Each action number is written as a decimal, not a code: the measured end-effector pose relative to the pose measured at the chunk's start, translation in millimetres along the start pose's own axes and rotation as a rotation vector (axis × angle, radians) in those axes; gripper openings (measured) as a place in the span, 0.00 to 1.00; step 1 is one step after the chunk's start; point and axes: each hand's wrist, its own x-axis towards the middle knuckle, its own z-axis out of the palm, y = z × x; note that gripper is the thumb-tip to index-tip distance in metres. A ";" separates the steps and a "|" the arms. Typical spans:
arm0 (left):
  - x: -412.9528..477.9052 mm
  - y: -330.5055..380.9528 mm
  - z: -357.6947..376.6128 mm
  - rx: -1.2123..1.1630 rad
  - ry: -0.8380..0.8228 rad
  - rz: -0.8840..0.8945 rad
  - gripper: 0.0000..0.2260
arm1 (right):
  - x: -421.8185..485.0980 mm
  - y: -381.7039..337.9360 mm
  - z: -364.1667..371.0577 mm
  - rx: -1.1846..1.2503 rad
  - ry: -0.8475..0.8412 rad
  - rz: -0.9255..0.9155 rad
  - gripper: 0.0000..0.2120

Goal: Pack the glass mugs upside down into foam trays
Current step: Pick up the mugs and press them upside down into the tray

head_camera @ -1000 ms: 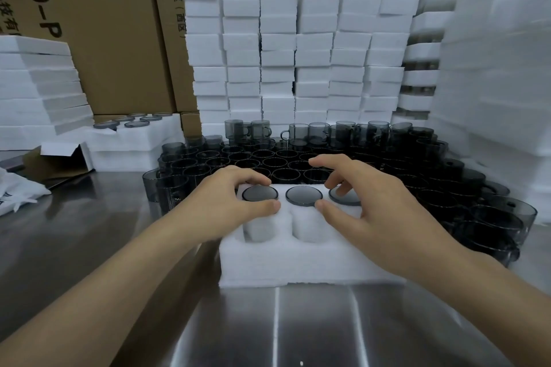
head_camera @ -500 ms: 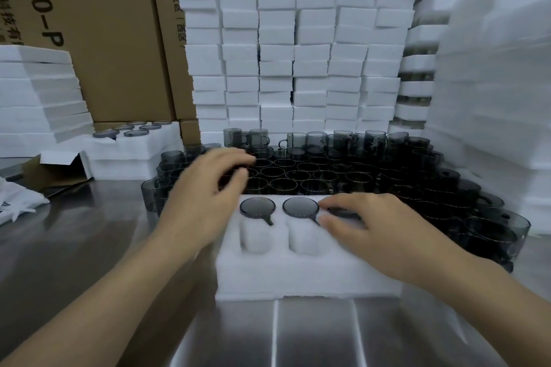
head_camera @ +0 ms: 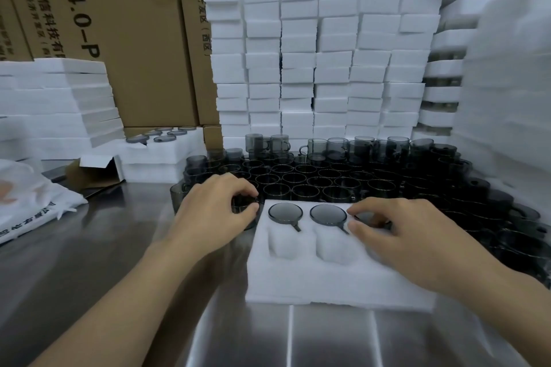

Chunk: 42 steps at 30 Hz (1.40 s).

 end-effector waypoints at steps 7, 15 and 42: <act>-1.2 0.3 3.5 0.105 -0.066 -0.013 0.18 | 0.7 0.5 -1.8 0.016 0.019 0.018 0.11; 10.2 36.3 -21.3 -0.939 0.336 -0.170 0.15 | -1.3 -4.1 -3.7 -0.014 0.048 0.005 0.13; -26.8 105.5 -12.7 -0.675 0.245 0.265 0.35 | -1.8 -27.3 -1.3 0.744 0.286 -0.435 0.33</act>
